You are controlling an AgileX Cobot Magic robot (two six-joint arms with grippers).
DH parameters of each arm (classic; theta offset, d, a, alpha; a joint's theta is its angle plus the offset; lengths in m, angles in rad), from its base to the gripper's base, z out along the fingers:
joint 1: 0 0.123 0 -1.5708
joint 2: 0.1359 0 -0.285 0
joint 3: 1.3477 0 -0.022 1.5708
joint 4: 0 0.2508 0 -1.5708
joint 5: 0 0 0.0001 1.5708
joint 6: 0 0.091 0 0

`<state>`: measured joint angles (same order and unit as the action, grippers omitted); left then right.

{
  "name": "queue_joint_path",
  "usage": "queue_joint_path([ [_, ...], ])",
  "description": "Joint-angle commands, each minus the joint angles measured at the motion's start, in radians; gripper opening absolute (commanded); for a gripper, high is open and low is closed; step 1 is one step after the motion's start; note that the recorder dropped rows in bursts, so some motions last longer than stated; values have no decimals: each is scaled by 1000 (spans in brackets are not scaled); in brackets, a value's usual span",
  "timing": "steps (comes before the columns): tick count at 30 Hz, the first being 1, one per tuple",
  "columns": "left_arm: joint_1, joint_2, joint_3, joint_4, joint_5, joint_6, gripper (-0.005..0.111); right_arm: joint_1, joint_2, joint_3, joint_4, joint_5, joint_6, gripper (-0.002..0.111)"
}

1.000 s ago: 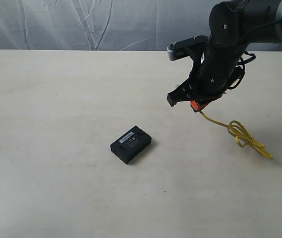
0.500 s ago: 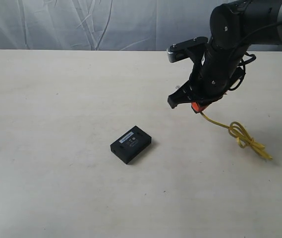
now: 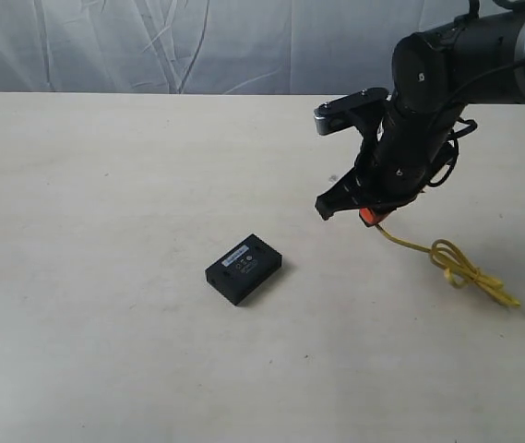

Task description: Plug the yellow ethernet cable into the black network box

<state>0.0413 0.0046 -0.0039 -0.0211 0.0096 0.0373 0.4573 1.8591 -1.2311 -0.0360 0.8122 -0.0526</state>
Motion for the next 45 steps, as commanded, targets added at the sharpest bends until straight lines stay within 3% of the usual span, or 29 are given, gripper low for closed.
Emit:
queue_joint_path([
  [1, 1, -5, 4, 8, -171, 0, 0, 13, -9, 3, -3, -9, -42, -1],
  [9, 1, -5, 4, 8, -332, -45, 0, 21, -9, 3, 2, 32, -139, -1],
  [11, 1, -5, 4, -54, -346, -60, 0, 21, -9, 3, 4, 56, -184, -1],
  [13, 1, -5, -45, -119, -220, -56, 0, 21, -9, 3, 17, 54, -184, -1],
  [16, 1, 70, -195, -76, -23, -15, 0, 23, -9, 3, 63, 46, -199, -1],
  [21, -1, 360, -461, 33, 184, 0, 0, 23, -9, 3, 131, 46, -269, -1],
  [25, -5, 658, -672, 21, 372, 76, 0, 23, -9, 3, 135, 46, -269, -1],
  [29, -5, 948, -810, -71, 527, 187, 0, 23, -9, 3, 135, 43, -268, -1],
  [35, -5, 1312, -924, -290, 578, 397, 0, 23, -9, 3, 138, 39, -263, -1],
  [38, -50, 1457, -962, -378, 596, 506, 0, 23, -9, 3, 138, 43, -261, -1],
  [45, -220, 1730, -1103, -342, 616, 522, 0, 80, -35, 34, 62, 41, -214, -1],
])
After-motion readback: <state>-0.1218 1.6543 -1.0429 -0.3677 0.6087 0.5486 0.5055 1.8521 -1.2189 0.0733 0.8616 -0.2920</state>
